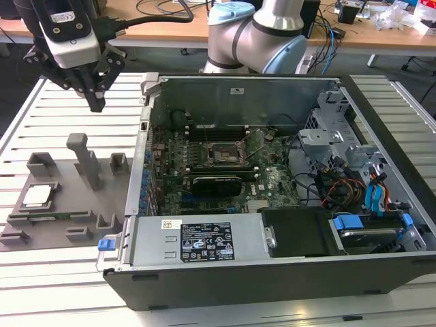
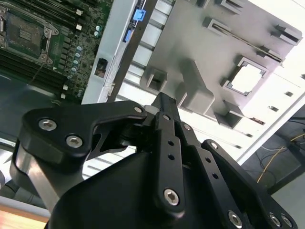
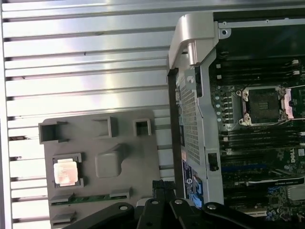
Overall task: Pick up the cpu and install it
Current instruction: 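Reach for the cpu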
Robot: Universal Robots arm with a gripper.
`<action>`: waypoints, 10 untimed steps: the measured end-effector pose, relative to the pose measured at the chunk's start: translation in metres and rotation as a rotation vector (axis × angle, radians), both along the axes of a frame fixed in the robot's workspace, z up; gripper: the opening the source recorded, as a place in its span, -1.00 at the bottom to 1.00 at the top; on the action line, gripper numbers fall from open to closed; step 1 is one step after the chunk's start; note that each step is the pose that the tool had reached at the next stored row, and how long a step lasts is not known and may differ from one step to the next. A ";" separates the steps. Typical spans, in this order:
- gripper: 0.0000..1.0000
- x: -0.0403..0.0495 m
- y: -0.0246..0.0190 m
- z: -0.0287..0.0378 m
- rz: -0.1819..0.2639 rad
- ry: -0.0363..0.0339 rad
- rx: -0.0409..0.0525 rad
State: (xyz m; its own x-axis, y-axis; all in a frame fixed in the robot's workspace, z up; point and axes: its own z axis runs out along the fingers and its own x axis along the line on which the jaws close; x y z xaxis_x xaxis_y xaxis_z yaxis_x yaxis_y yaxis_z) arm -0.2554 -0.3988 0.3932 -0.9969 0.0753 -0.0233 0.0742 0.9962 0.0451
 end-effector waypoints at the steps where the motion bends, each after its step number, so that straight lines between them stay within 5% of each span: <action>1: -0.79 -0.0013 0.0000 0.0000 0.000 0.0001 0.0000; 10: -0.79 -0.0205 0.0000 -0.0001 0.000 0.0000 -0.0001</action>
State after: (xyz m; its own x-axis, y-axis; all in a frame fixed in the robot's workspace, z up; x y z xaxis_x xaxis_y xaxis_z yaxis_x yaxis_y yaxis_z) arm -0.2760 -0.3989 0.3931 -0.9969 0.0753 -0.0233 0.0742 0.9962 0.0450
